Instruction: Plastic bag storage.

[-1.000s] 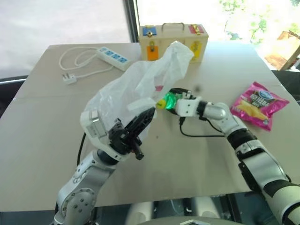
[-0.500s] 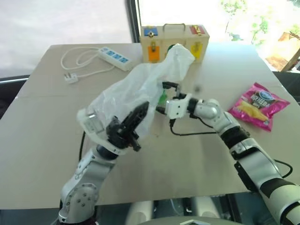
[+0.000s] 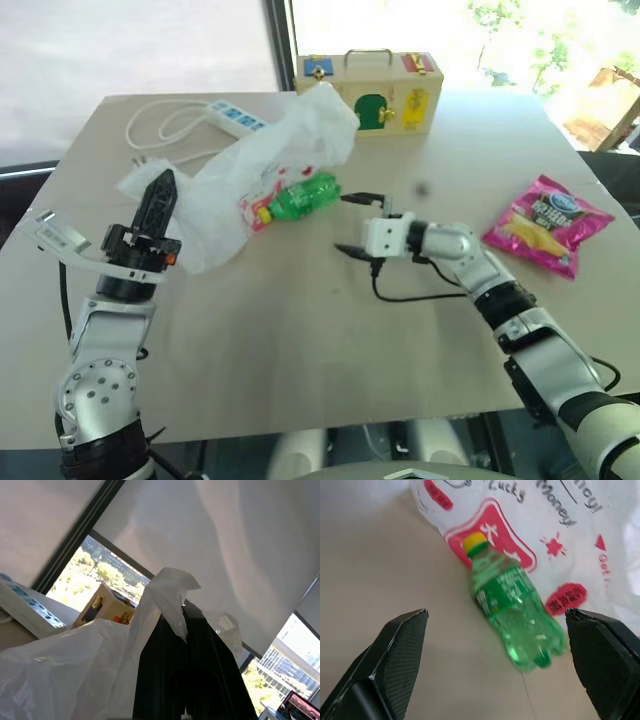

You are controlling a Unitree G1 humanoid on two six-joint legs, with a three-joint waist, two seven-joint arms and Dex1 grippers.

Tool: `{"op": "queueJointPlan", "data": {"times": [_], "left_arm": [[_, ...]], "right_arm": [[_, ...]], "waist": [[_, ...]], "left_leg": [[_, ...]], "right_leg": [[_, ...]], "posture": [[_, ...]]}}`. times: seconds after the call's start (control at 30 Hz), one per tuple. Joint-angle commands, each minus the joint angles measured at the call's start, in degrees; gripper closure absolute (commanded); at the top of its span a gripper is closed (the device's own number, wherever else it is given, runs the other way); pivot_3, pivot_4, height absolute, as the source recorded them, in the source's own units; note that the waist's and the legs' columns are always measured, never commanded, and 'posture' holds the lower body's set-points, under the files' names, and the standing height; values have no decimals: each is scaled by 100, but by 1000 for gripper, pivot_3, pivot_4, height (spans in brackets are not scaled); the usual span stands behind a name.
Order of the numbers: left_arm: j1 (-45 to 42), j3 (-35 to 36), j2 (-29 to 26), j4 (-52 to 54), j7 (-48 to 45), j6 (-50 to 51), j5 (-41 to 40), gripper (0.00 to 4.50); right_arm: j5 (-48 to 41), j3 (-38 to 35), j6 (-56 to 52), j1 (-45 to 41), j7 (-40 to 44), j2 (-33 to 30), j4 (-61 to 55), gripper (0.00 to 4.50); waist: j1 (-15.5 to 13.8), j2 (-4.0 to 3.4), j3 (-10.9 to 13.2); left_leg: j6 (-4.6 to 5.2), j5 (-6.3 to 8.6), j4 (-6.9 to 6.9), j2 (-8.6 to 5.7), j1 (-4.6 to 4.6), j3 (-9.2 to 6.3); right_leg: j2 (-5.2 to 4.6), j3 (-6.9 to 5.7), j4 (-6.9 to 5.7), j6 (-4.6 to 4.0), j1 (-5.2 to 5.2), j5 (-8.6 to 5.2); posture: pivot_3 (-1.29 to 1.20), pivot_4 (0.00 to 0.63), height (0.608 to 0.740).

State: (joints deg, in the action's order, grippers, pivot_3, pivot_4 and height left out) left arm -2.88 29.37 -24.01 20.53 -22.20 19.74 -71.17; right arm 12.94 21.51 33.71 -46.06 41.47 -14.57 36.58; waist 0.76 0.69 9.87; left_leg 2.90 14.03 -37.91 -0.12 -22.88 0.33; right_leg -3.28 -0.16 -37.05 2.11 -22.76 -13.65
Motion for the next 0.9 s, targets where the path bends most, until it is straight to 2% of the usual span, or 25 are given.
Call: {"op": "queueJointPlan", "data": {"times": [0.03, 0.2, 0.37, 0.43, 0.53, 0.67, 0.83, 0.9], "left_arm": [[-49, 187, 0, -5, 84, 5, -69, 4500], [-221, 418, 99, -293, 405, -166, 43, 4500], [-489, 225, 117, -777, 850, -182, 720, 4500], [-642, -169, 119, -949, 943, -151, 1281, 4500], [-1458, -950, 399, -1750, 1258, -139, 2195, 4500], [-2446, -1454, 654, -2880, 1126, -299, 3044, 4500], [-3195, -2200, 837, -4239, 328, -55, 3711, 4500], [-3393, -2329, 880, -4719, -70, 75, 3825, 4500]], "right_arm": [[-127, -5, -269, -115, 164, 101, -304, 45], [-109, -29, -725, -179, 164, 337, -397, 45], [-165, -116, -949, -208, 148, 411, -425, 45], [-204, -169, -1002, -179, 149, 376, -474, 45], [-264, -286, -1052, -83, 124, 211, -543, 45], [-375, -440, -1233, 119, 142, -21, -811, 45], [-475, -794, -1588, 548, 6, -505, -1374, 45], [-495, -941, -1718, 758, -73, -695, -1612, 45]], "waist": [[3, 1, 1], [6, 1, 1], [2, 2, 1], [0, 4, 2], [-79, 5, 3], [-140, 15, 3], [-92, 16, 3], [-106, 13, 1]], "left_leg": [[0, 0, 1, 0, 0, -1], [-6, -2, 6, 2, 0, -7], [-11, -5, 9, 0, 0, -12], [-12, -5, 14, -8, -1, -12], [-25, -14, 18, -23, -4, -33], [-32, -22, 18, -42, -9, -46], [-44, -29, 42, -42, -15, -40], [-47, -31, 53, -35, -43, -29]], "right_leg": [[-19, 0, 0, 0, 0, 0], [-20, -4, -1, -7, -3, 4], [-20, -11, -1, -10, -4, 6], [-28, -11, -1, -10, -5, 7], [-36, -30, -1, -9, -5, 7], [-22, -51, -2, -7, 0, 8], [-19, -50, 7, -5, -13, 7], [-18, -44, 6, -5, -50, 7]], "posture": [[0, 150, 740], [0, 150, 740], [0, 150, 740], [0, 150, 740], [0, 150, 740], [0, 150, 740], [0, 150, 740], [0, 150, 740]]}}
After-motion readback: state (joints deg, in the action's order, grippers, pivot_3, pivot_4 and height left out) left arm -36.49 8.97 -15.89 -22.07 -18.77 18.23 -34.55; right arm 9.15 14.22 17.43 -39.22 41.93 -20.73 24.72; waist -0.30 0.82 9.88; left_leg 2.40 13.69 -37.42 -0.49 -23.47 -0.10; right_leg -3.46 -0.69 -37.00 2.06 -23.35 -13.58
